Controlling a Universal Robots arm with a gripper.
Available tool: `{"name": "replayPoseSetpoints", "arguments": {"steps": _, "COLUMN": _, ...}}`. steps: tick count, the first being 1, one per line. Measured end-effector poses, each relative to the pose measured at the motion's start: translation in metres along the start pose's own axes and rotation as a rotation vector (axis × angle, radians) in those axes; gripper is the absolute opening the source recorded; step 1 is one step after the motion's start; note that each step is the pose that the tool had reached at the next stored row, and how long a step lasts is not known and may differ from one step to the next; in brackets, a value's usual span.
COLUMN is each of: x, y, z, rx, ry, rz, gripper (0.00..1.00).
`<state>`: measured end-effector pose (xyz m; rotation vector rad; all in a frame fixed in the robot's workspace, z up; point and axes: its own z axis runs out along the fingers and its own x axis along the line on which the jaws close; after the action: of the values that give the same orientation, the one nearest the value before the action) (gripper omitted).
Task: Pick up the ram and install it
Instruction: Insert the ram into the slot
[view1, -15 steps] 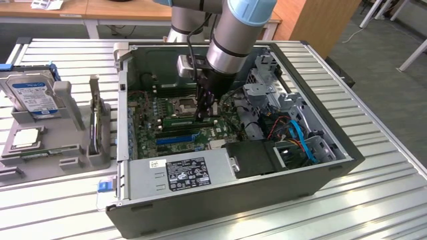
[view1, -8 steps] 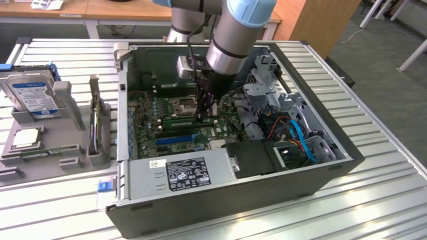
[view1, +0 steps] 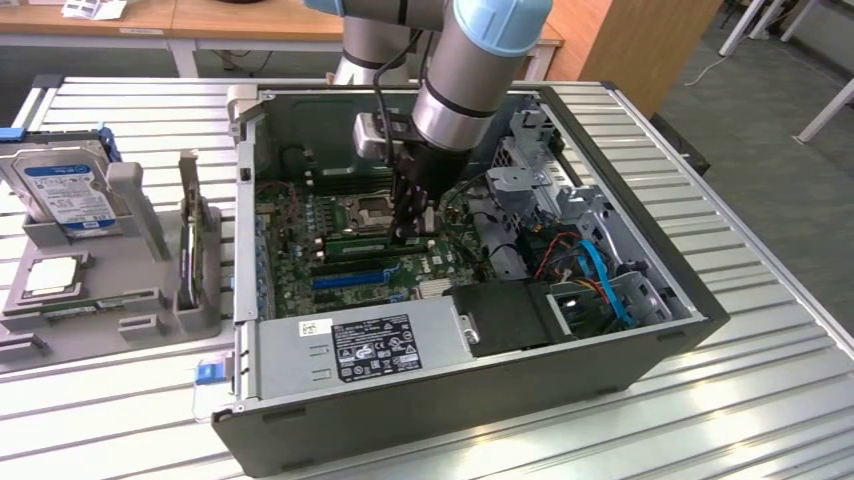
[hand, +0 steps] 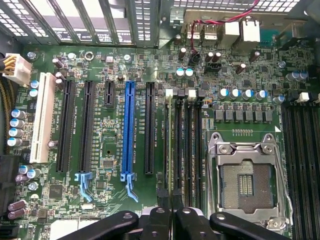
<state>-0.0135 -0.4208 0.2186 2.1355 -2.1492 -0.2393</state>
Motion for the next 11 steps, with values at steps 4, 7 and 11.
{"name": "replayPoseSetpoints", "arguments": {"steps": 4, "x": 0.0, "y": 0.0, "z": 0.0, "rx": -0.0001, "ry": -0.0001, "rz": 0.0, "gripper": 0.25}}
{"name": "replayPoseSetpoints", "arguments": {"steps": 7, "x": 0.0, "y": 0.0, "z": 0.0, "rx": -0.0002, "ry": 0.0001, "rz": 0.0, "gripper": 0.25}}
{"name": "replayPoseSetpoints", "arguments": {"steps": 11, "x": -0.0001, "y": 0.0008, "z": -0.0043, "rx": -0.0002, "ry": -0.0044, "rz": -0.001, "gripper": 0.25}}
